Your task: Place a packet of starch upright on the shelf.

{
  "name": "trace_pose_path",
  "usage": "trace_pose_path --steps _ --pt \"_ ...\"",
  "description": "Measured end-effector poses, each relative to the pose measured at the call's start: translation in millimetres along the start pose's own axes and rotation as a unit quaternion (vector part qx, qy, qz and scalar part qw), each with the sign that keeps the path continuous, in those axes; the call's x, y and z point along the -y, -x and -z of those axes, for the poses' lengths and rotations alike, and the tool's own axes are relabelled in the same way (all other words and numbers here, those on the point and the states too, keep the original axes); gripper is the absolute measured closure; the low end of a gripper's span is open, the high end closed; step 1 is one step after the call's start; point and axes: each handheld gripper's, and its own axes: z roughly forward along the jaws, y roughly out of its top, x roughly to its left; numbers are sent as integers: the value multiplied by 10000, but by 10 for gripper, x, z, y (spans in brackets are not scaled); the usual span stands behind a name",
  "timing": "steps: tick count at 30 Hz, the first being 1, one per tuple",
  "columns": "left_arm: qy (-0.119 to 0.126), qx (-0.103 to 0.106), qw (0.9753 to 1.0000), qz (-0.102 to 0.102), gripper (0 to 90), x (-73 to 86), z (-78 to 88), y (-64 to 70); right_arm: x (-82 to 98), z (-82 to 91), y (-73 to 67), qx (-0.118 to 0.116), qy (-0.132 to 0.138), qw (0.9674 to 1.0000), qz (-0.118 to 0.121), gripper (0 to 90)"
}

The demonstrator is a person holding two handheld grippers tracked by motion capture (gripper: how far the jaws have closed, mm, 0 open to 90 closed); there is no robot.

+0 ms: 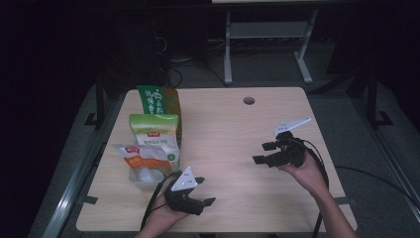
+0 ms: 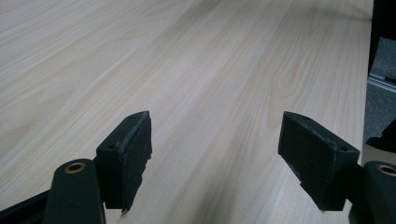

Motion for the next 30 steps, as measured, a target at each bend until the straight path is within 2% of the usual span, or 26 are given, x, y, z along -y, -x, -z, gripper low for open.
trace_pose_path --steps 30 --pt "5 -25 10000 -44 256 6 3 -1 557 136 38 65 -19 9994 -354 288"
